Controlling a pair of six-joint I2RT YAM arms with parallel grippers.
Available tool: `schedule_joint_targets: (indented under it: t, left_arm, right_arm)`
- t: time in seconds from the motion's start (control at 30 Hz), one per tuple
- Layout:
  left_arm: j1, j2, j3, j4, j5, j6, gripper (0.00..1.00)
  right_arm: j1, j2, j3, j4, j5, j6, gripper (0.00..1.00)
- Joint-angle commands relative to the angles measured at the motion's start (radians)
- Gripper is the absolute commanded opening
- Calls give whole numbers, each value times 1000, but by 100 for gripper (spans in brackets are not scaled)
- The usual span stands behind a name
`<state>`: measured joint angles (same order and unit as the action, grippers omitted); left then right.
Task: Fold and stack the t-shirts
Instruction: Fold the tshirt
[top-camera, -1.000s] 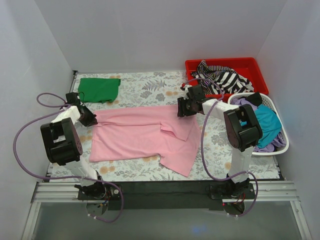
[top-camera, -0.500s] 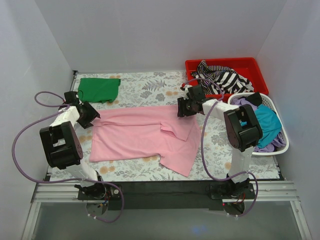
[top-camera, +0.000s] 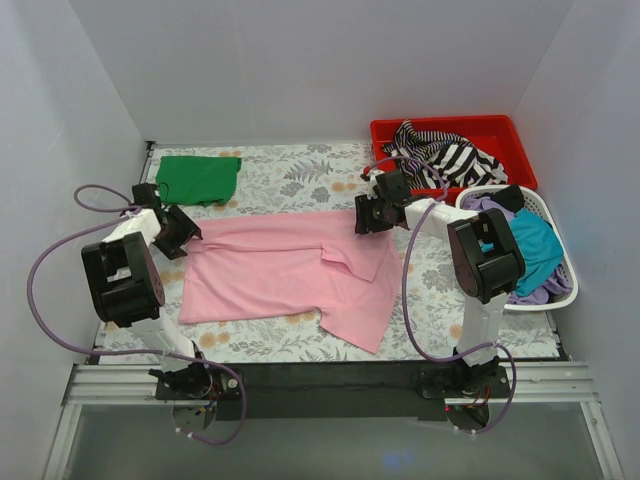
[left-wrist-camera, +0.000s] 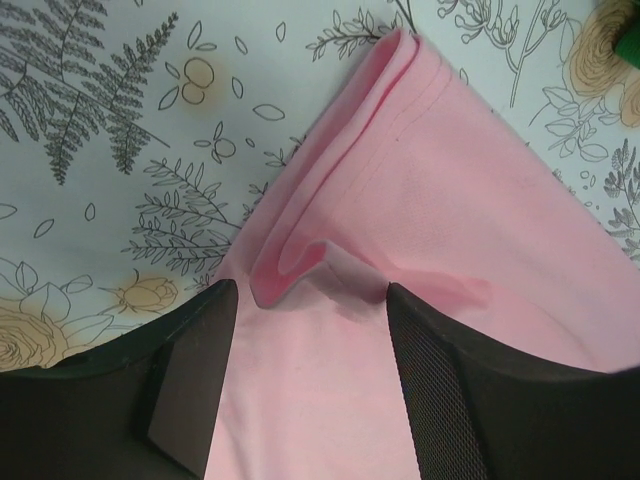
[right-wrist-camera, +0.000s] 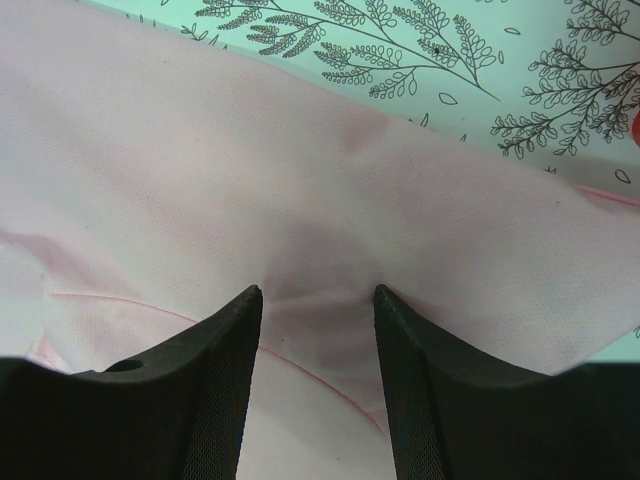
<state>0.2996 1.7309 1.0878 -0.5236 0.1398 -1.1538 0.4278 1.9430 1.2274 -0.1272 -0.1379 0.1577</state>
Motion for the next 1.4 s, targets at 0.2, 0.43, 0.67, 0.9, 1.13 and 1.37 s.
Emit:
schedule_joint_targets:
  t: [0.2, 0.43, 0.67, 0.9, 1.13, 1.37]
  left_arm:
    - [3, 24, 107, -10, -32, -7, 54]
    - [3, 50, 121, -16, -16, -6, 36]
    - [3, 32, 112, -16, -19, 5, 4]
    - [3, 2, 96, -22, -2, 14, 0]
    - [3, -66, 64, -56, 15, 22, 0]
    - [3, -111, 23, -101, -55, 45, 0]
  right_arm:
    - [28, 79, -75, -190, -45, 17, 56]
    - [29, 83, -66, -190, -51, 17, 56]
    - [29, 91, -65, -192, -52, 16, 56]
    - [29, 88, -68, -192, -54, 17, 56]
    - [37, 70, -88, -192, -52, 16, 56]
    - [45, 39, -118, -192, -29, 17, 56]
